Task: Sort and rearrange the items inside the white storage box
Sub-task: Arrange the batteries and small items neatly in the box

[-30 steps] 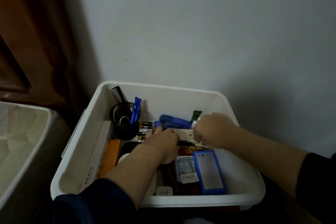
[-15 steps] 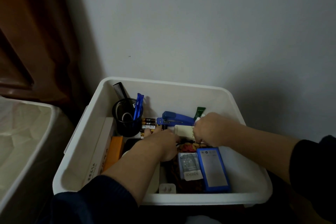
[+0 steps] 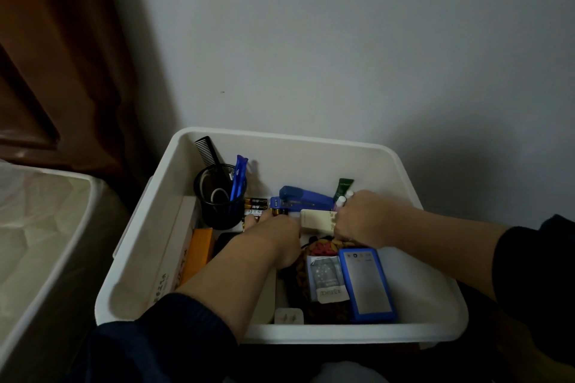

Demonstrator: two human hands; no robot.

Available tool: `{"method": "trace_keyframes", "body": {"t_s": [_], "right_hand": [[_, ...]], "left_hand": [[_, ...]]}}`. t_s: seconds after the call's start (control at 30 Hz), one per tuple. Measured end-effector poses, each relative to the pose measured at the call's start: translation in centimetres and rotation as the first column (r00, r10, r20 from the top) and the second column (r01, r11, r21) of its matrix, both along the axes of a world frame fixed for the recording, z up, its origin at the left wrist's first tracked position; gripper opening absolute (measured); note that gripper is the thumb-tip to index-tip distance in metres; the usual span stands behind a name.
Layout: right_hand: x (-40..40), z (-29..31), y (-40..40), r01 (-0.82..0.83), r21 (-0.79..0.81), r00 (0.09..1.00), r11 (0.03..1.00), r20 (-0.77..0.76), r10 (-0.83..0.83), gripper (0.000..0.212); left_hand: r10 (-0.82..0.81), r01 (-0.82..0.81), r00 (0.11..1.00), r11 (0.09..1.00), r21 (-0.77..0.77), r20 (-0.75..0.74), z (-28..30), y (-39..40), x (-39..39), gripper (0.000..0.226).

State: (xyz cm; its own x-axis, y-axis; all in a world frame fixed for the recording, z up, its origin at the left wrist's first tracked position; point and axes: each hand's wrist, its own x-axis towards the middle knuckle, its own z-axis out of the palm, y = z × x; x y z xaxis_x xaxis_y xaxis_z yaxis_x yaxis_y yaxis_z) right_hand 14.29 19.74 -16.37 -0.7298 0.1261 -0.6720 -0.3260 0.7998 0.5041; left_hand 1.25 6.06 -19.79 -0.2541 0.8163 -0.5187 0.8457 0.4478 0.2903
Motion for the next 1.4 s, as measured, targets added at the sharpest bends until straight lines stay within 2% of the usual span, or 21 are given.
{"method": "trace_keyframes", "body": {"t_s": [0.1, 0.2, 0.27, 0.37, 0.47, 0.53, 0.6, 0.67, 0.77, 0.83, 1.0, 1.03, 1.1, 1.17, 1.2, 1.27, 1.4], "right_hand": [[-0.2, 0.1, 0.1, 0.049, -0.036, 0.999, 0.998, -0.023, -0.049, 0.038], [-0.2, 0.2, 0.2, 0.13, -0.035, 0.991, 0.991, 0.006, -0.13, 0.029], [-0.1, 0.3, 0.1, 0.129, -0.015, 0.992, 0.992, -0.011, -0.129, 0.025], [0.0, 0.3, -0.3, 0.145, 0.039, 0.989, 0.989, 0.03, -0.146, 0.035], [-0.3, 0.3, -0.6, 0.163, 0.053, 0.985, 0.985, 0.054, -0.166, 0.045], [-0.3, 0.4, -0.5, 0.184, 0.039, 0.981, 0.982, 0.051, -0.186, 0.048], [-0.2, 0.3, -0.3, 0.193, 0.014, 0.981, 0.981, 0.019, -0.194, 0.044], [0.0, -0.1, -0.2, 0.185, 0.025, 0.983, 0.982, 0.009, -0.186, 0.042], [-0.4, -0.8, -0.4, 0.182, 0.088, 0.983, 0.979, 0.015, -0.184, 0.047], [-0.8, -0.9, -0.6, 0.22, 0.116, 0.974, 0.969, 0.025, -0.225, 0.051], [-1.0, -0.2, -0.4, 0.305, 0.15, 0.951, 0.94, -0.089, -0.295, 0.033], [-1.0, 0.0, -0.3, 0.366, 0.112, 0.925, 0.924, -0.151, -0.348, 0.032], [-1.0, 0.4, 0.1, 0.493, -0.074, 0.818, 0.867, -0.3, -0.491, 0.029], [-1.1, 0.4, 0.0, 0.551, -0.341, 0.642, 0.762, -0.412, -0.647, 0.025], [-1.2, 0.4, -0.3, 0.554, -0.484, 0.524, 0.677, -0.429, -0.736, 0.022], [-1.7, 0.1, -1.3, 0.5, -0.709, 0.309, 0.498, -0.391, -0.867, 0.016], [-3.4, -1.4, -4.0, 0.403, -0.881, 0.062, 0.246, -0.242, -0.968, 0.016]], "left_hand": [[0.03, -0.03, 1.0, 0.999, 0.021, 0.001, 0.3, -0.1, -0.1, 0.044], [0.113, -0.108, 0.993, 0.986, 0.127, -0.032, 0.6, 0.0, -0.3, 0.041], [0.157, -0.145, 0.986, 0.973, 0.182, -0.054, 0.9, -0.1, -0.5, 0.038], [0.175, -0.158, 0.982, 0.969, 0.192, -0.074, 1.5, -0.7, -0.5, 0.038], [0.151, -0.141, 0.988, 0.968, 0.206, -0.035, 3.0, -1.7, -0.5, 0.038], [0.134, -0.125, 0.991, 0.954, 0.274, -0.014, 4.2, -2.9, -0.8, 0.039], [0.156, -0.095, 0.98, 0.913, 0.398, -0.123, 5.0, -4.3, -1.2, 0.046], [0.305, -0.11, 0.904, 0.843, 0.527, -0.299, 5.1, -5.8, -1.6, 0.053], [0.538, -0.269, 0.763, 0.768, 0.581, -0.358, 4.8, -8.0, -1.7, 0.062], [0.545, -0.308, 0.733, 0.799, 0.517, -0.406, 4.3, -8.7, -1.5, 0.071], [0.568, -0.334, 0.689, 0.8, 0.497, -0.45, 3.9, -8.1, -1.3, 0.088], [0.574, -0.353, 0.681, 0.801, 0.483, -0.455, 3.9, -8.0, -1.3, 0.091], [0.577, -0.383, 0.672, 0.807, 0.448, -0.464, 3.7, -7.9, -1.5, 0.095], [0.585, -0.394, 0.67, 0.802, 0.449, -0.457, 3.5, -7.8, -1.7, 0.098], [0.593, -0.394, 0.668, 0.794, 0.463, -0.449, 3.5, -7.8, -1.8, 0.099], [0.624, -0.4, 0.654, 0.764, 0.506, -0.426, 3.5, -7.7, -1.8, 0.101], [0.679, -0.444, 0.607, 0.721, 0.531, -0.414, 3.0, -7.8, -2.1, 0.104]]}}
